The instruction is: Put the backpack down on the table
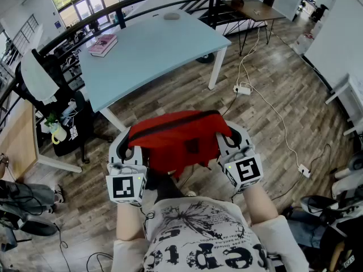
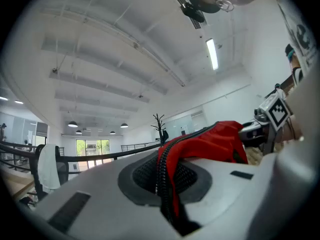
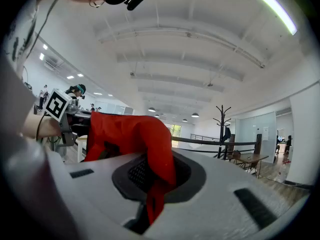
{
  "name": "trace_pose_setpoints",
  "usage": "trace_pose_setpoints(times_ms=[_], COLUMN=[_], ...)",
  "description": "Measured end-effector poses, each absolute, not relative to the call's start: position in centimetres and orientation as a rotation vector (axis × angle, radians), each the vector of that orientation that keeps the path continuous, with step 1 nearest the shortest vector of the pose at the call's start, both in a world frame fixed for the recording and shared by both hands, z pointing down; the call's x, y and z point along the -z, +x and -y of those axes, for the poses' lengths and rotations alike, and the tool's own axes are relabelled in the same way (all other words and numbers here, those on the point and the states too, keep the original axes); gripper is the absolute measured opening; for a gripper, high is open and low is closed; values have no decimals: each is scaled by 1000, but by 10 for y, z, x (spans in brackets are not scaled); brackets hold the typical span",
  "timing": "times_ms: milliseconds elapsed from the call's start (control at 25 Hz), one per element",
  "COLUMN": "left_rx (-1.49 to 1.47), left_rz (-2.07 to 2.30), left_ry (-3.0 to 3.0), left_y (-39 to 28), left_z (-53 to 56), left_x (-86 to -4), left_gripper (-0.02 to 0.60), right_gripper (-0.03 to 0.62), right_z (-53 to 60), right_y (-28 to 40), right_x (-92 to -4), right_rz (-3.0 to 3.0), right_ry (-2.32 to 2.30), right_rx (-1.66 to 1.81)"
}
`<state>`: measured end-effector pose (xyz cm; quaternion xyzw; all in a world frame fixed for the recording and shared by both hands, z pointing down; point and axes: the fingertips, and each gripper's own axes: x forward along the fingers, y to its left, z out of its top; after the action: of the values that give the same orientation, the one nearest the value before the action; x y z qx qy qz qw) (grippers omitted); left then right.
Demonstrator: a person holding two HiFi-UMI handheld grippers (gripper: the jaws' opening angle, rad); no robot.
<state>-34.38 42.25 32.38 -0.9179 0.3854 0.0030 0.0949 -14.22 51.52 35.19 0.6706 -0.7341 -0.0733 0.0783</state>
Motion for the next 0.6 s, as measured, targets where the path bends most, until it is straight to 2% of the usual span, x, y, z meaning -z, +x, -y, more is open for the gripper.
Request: trace_pose_setpoints(times_ms=[600], left_rx=[2], left_rz=[-1124], left_ry=[-2742], left_y=[-320], left_z=[-401], left_x=[-323], left_gripper=[25], right_gripper=[11], right_z=[-501], right_y=[-121], right_x=[-351], right_rz=[2182], right_ry=[2047], right_rx=[190])
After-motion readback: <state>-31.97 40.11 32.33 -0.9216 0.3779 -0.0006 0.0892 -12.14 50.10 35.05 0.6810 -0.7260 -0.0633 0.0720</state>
